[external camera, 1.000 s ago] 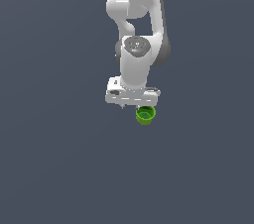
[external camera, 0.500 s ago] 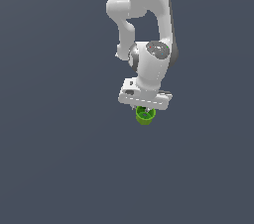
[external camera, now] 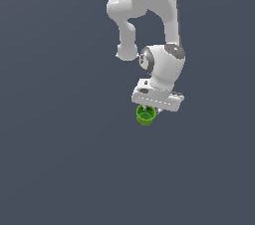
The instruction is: Pick up the object and move it to a goal position.
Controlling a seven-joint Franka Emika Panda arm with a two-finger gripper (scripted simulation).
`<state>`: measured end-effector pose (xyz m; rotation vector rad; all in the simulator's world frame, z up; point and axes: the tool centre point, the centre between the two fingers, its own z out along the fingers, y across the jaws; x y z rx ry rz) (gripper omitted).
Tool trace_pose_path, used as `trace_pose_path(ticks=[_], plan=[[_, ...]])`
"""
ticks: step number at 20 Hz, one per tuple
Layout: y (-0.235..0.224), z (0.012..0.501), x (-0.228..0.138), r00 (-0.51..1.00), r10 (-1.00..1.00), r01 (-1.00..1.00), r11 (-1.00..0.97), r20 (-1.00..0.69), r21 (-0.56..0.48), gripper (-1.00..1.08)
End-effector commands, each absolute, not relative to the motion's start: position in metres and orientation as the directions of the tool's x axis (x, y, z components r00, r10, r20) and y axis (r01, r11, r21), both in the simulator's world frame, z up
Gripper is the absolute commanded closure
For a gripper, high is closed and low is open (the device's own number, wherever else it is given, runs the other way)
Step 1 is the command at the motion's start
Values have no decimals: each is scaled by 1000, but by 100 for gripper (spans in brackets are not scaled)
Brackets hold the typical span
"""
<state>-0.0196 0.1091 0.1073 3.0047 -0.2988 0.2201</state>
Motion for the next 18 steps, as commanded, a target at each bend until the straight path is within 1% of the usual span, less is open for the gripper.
trace_pose_path(ticks=[1,9,18], plan=[[118,104,-22,965,-197,-215,-972,172,96,-20],[135,98,-26,957,-211,-232,-969,198,88,-20],[135,91,-26,957,-211,-232,-969,199,88,-20]])
